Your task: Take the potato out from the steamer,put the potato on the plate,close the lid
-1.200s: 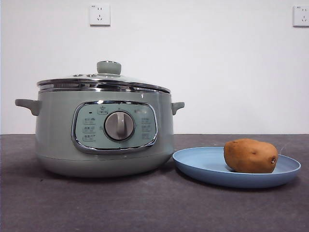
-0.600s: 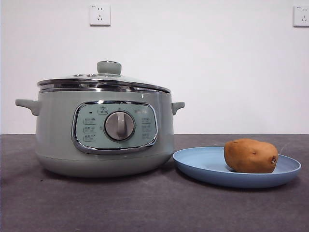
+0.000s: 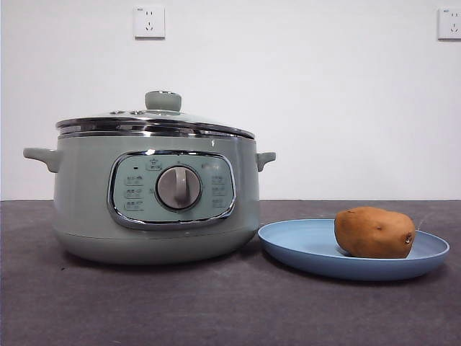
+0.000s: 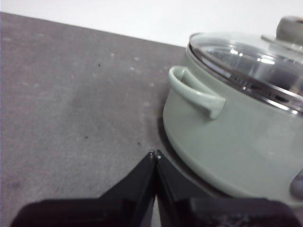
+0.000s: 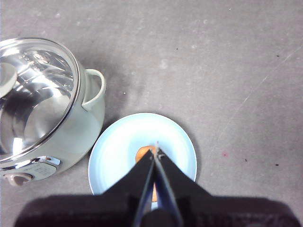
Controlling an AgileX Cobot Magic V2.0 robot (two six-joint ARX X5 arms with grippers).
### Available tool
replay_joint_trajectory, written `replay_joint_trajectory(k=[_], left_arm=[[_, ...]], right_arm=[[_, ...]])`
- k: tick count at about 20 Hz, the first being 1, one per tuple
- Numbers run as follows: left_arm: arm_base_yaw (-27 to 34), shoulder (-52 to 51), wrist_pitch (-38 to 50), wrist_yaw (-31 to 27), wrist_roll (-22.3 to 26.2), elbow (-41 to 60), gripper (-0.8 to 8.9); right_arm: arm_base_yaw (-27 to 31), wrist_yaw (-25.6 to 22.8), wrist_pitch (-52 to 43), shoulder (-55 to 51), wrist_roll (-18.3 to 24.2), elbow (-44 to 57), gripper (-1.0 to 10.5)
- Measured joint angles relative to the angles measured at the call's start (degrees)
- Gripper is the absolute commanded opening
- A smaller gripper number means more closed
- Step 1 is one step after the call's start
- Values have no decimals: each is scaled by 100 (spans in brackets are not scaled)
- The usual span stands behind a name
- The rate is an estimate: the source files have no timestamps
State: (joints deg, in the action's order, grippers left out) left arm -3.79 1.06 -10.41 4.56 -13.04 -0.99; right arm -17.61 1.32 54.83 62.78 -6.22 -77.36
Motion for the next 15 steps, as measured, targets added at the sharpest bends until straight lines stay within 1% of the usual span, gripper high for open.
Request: replay_joint_trajectory(k=[15], left_arm=[[0,-50,7,9,-13,0,-3]], right_arm=[[0,0,0,0,-2,0,0]])
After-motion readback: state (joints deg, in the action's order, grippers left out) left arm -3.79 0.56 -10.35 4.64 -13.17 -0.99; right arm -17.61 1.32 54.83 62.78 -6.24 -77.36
